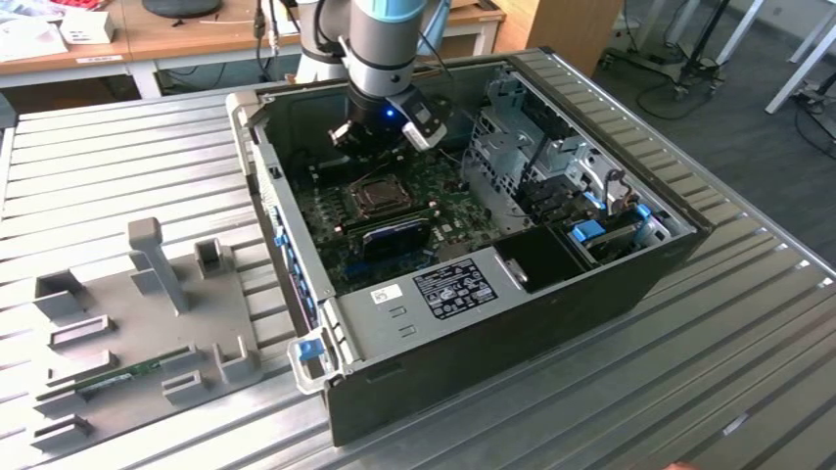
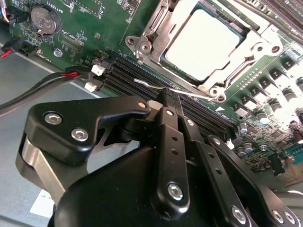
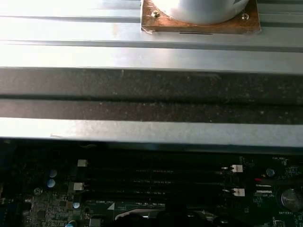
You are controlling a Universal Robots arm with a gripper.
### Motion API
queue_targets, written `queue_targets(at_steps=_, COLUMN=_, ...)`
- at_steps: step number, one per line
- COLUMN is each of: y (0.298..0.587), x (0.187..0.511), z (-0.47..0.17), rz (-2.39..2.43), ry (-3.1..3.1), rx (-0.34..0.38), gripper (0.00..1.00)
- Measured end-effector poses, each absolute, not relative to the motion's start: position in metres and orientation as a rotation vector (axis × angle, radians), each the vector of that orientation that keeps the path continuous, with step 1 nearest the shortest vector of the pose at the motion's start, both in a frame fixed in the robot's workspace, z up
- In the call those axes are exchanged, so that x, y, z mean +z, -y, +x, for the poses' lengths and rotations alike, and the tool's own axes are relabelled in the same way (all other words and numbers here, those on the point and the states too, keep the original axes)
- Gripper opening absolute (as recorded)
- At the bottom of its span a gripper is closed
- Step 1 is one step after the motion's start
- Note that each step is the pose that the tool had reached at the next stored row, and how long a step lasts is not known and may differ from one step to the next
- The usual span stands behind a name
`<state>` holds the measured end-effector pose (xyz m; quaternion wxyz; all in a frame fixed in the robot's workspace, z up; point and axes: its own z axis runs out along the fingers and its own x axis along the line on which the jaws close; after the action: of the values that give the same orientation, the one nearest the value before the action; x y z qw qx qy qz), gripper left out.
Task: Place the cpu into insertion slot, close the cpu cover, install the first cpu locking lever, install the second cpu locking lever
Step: 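Install the first cpu locking lever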
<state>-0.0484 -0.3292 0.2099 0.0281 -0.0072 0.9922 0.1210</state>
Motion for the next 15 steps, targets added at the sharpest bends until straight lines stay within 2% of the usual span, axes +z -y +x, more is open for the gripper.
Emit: queue_targets(at_steps=15, y=0.3291, x=0.2055, z=-0.0464, rz=-0.022, ry=-3.063, rx=0.37, gripper=0.11)
